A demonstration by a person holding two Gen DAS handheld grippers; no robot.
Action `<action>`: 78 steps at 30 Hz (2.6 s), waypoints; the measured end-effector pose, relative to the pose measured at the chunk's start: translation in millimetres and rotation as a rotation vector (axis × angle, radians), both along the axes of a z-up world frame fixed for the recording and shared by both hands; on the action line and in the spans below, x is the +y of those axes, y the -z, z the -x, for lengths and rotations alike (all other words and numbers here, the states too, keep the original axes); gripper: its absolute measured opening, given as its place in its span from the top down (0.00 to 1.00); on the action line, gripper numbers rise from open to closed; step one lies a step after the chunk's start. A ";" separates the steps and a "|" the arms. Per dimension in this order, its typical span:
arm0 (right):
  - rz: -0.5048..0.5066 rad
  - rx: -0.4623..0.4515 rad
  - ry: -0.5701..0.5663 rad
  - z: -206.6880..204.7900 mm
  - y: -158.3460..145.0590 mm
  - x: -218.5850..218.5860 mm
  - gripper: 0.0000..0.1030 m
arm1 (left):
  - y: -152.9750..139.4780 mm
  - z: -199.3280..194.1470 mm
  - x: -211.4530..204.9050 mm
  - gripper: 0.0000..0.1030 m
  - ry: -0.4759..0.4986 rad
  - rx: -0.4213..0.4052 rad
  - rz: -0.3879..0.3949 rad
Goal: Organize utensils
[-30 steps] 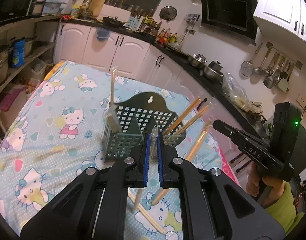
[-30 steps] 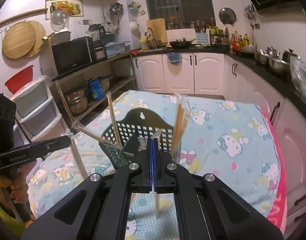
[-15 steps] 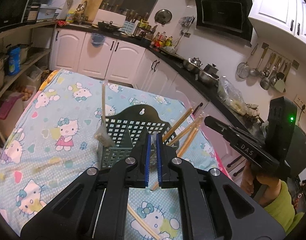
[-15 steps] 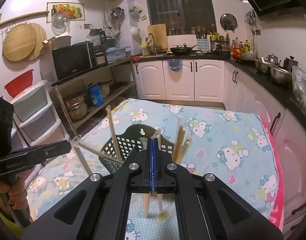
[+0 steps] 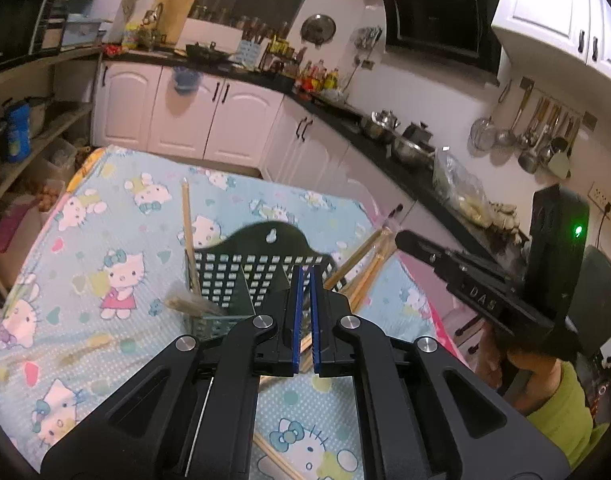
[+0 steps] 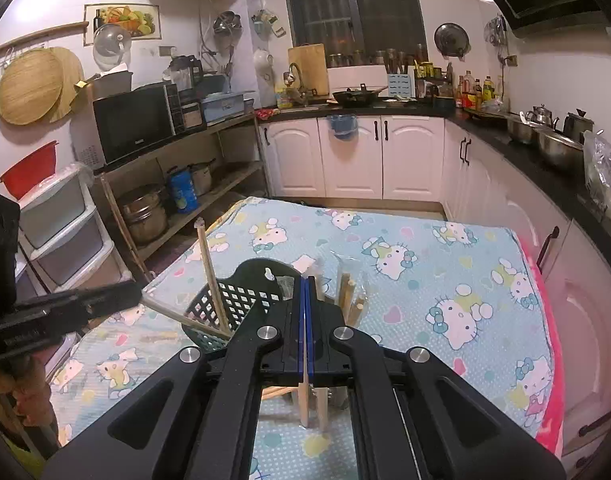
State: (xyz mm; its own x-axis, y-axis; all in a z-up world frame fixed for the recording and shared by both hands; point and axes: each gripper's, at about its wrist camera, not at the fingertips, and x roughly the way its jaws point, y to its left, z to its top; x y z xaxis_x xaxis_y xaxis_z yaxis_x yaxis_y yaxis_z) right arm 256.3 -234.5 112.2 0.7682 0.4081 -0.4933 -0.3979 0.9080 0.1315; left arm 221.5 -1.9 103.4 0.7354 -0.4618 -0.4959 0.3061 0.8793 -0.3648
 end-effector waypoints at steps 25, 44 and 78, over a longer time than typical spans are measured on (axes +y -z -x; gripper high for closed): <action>0.001 0.086 0.014 0.1 48.8 -30.9 0.71 | 70.6 -11.3 -38.1 0.79 0.088 0.114 -0.122; 0.059 0.177 -0.064 -10.6 102.5 -22.1 0.71 | 108.9 -20.3 -64.5 0.67 0.132 0.128 -0.299; 0.017 0.127 -0.088 3.2 83.7 -29.1 0.94 | 98.0 -26.7 -94.8 0.99 0.132 0.084 -0.374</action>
State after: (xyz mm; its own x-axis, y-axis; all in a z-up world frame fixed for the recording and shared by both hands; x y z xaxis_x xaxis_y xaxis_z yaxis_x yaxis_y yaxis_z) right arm 253.1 -263.6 28.5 0.6610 0.4614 -0.5918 -0.4568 0.8731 0.1705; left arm 248.2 -96.7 5.4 0.6313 -0.3257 -0.7038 0.4081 0.9112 -0.0556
